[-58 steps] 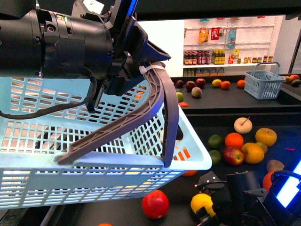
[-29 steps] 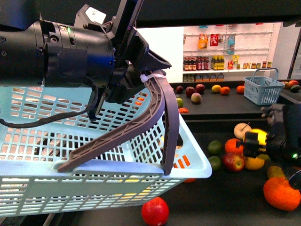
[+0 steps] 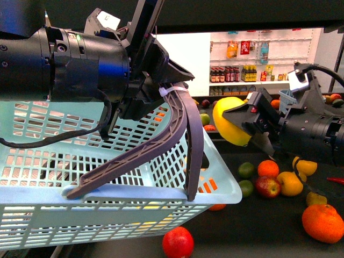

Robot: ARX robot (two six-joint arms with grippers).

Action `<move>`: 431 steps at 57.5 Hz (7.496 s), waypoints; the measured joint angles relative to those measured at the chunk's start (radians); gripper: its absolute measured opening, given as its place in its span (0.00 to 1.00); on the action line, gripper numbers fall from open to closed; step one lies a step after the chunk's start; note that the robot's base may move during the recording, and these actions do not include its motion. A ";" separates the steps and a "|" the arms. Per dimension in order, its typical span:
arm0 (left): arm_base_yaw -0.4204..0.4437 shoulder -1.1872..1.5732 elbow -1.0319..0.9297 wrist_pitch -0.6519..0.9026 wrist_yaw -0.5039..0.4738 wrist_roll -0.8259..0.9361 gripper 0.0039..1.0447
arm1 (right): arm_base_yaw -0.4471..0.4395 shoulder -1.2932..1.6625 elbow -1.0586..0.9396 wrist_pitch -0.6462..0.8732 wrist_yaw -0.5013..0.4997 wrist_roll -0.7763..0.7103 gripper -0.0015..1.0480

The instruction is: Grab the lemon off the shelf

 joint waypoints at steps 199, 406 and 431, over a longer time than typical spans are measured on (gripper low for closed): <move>-0.001 0.002 0.000 0.000 0.001 -0.007 0.10 | -0.156 -1.886 -0.867 -0.960 0.369 -0.683 0.93; 0.386 -1.046 -0.632 -0.297 -0.547 0.833 0.53 | -0.156 -1.888 -0.867 -0.961 0.369 -0.683 0.93; 0.386 -1.595 -0.991 -0.464 -0.557 0.883 0.02 | -0.156 -1.888 -0.867 -0.961 0.369 -0.683 0.93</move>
